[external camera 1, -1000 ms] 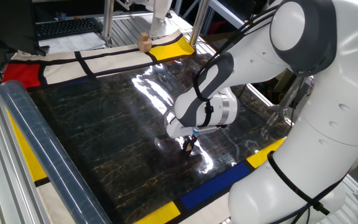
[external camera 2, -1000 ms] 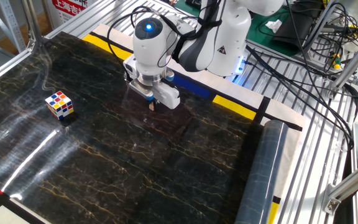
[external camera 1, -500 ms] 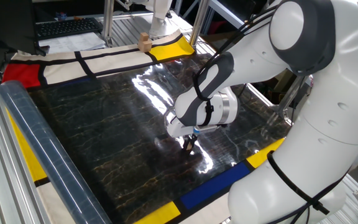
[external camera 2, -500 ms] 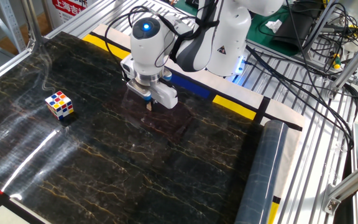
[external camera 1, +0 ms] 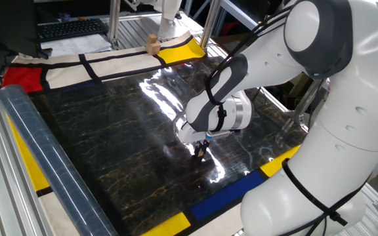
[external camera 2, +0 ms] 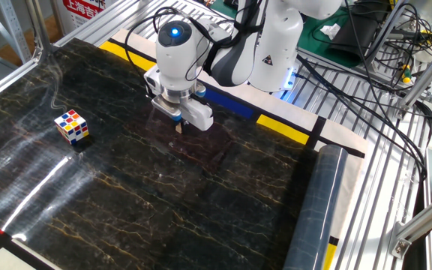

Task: Hold a small block with the gripper and sweep it from left to right on the table

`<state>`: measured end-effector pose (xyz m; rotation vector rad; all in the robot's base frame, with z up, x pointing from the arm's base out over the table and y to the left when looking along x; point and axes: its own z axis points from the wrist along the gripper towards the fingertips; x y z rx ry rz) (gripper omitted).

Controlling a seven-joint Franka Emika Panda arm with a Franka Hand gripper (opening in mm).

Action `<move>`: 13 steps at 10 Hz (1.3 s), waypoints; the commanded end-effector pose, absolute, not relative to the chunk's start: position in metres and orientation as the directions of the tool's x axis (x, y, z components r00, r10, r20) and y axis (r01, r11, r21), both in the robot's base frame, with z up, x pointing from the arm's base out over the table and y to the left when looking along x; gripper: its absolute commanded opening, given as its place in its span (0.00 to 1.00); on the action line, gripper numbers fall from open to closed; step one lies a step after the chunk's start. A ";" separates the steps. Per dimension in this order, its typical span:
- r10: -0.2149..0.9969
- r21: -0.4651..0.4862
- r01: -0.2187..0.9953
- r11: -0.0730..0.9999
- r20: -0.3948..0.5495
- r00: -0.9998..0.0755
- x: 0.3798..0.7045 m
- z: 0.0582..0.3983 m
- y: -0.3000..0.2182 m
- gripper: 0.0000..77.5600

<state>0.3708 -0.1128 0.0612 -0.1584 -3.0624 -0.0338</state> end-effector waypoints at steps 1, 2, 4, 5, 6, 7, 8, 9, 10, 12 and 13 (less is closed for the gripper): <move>0.043 0.012 0.045 0.999 0.090 -0.995 0.367 0.056 -0.119 0.01; 0.042 0.014 0.043 0.999 0.086 -0.995 0.367 0.056 -0.119 0.01; 0.058 0.013 0.060 0.998 0.090 -0.994 0.367 0.058 -0.108 0.01; 0.071 0.013 0.072 0.997 0.091 -0.993 0.366 0.058 -0.096 0.01; 0.074 0.014 0.076 0.997 0.090 -0.993 0.366 0.056 -0.089 0.01; 0.091 0.014 0.092 0.996 0.082 -0.992 0.364 0.050 -0.072 0.01; 0.102 0.016 0.103 0.995 0.080 -0.992 0.361 0.047 -0.061 0.01; 0.106 0.021 0.108 0.994 0.081 -0.991 0.359 0.048 -0.053 0.01; 0.112 0.022 0.114 0.993 0.082 -0.990 0.358 0.049 -0.047 0.01; 0.117 0.035 0.121 0.992 0.085 -0.989 0.354 0.051 -0.036 0.01; 0.119 0.039 0.123 0.992 0.085 -0.989 0.353 0.051 -0.033 0.01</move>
